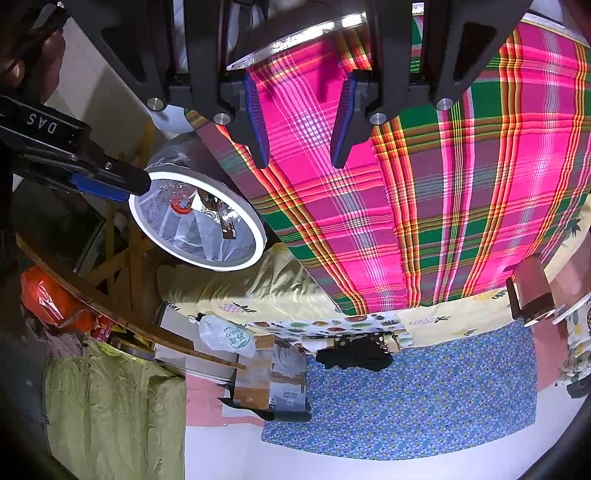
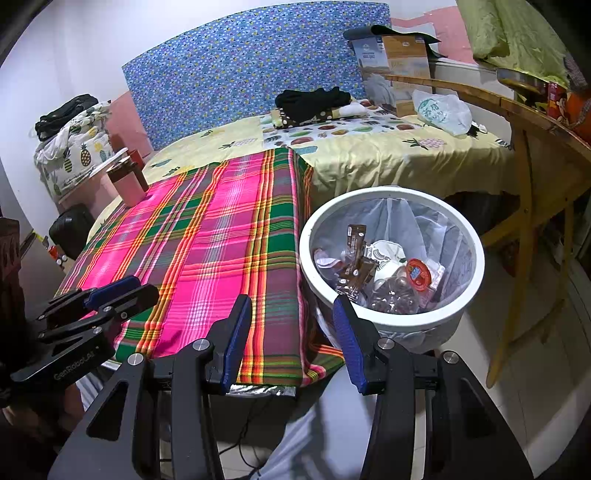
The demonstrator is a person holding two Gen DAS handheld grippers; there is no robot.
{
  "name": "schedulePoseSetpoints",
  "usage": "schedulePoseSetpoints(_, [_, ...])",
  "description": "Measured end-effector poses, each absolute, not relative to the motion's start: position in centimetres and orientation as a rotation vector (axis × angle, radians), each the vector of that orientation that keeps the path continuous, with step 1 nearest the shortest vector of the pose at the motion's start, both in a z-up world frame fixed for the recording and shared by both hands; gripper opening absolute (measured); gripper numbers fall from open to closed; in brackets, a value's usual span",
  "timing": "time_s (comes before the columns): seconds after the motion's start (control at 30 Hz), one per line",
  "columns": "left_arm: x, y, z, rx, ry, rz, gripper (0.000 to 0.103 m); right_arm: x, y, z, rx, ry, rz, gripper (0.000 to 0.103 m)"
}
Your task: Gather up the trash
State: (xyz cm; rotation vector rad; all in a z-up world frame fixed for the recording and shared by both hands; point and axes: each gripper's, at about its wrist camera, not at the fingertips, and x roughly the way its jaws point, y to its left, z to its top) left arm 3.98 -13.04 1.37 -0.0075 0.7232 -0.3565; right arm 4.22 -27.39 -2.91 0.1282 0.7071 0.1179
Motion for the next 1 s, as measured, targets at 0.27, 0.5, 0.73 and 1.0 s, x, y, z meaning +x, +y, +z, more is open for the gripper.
schedulePoseSetpoints(0.27, [3.93, -13.0, 1.44, -0.004, 0.726, -0.346, 0.034, 4.2, -27.33, -2.87, 0.128, 0.707, 0.119, 0.047])
schedulePoseSetpoints(0.5, [3.72, -13.15, 1.63, 0.007, 0.72, -0.332, 0.034, 4.21, -27.3, -2.85, 0.128, 0.707, 0.118, 0.047])
schedulePoseSetpoints(0.73, [3.65, -13.05, 1.67, 0.007, 0.718, -0.334, 0.034, 4.22, -27.32, -2.85, 0.127, 0.708, 0.119, 0.047])
schedulePoseSetpoints(1.0, [3.87, -12.98, 1.52, -0.005, 0.72, -0.338, 0.034, 4.22, -27.12, -2.86, 0.128, 0.707, 0.119, 0.047])
